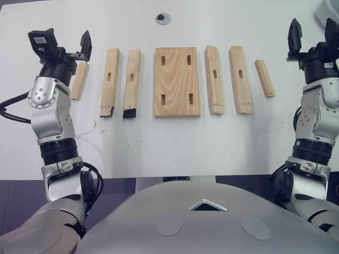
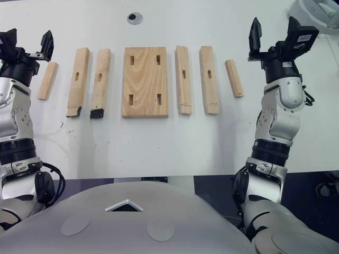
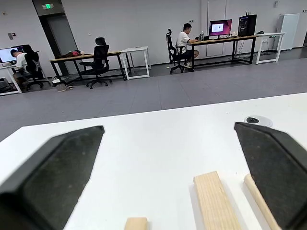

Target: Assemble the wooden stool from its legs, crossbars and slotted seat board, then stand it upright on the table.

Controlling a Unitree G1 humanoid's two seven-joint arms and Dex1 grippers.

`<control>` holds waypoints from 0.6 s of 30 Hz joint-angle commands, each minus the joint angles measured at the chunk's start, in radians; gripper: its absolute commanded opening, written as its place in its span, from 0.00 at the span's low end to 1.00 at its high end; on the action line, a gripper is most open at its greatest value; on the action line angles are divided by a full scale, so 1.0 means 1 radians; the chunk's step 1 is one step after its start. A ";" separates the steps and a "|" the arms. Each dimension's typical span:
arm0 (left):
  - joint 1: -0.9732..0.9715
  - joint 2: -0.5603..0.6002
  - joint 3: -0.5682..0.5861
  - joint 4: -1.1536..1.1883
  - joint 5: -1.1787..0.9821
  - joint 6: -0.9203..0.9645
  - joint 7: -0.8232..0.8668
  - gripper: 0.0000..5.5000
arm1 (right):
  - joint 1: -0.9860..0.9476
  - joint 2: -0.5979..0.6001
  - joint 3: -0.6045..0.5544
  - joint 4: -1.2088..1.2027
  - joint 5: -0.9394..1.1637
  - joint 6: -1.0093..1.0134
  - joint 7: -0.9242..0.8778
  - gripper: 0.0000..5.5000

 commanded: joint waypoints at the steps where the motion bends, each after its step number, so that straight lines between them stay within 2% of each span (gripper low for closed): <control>1: 0.016 0.067 0.011 0.122 0.044 0.014 -0.009 0.91 | 0.009 -0.005 0.002 -0.005 -0.011 0.000 0.002 0.84; 7: 0.083 0.155 -0.042 0.314 0.109 0.047 -0.098 0.91 | 0.013 -0.008 0.007 -0.003 -0.016 0.004 -0.002 0.84; 11: 0.095 0.166 -0.057 0.363 0.117 0.075 -0.129 0.91 | 0.015 -0.009 0.009 -0.005 -0.017 0.006 -0.004 0.84; 18: 0.109 0.156 -0.065 0.361 0.119 0.079 -0.142 0.67 | 0.004 -0.015 0.010 0.000 -0.014 0.013 -0.003 0.84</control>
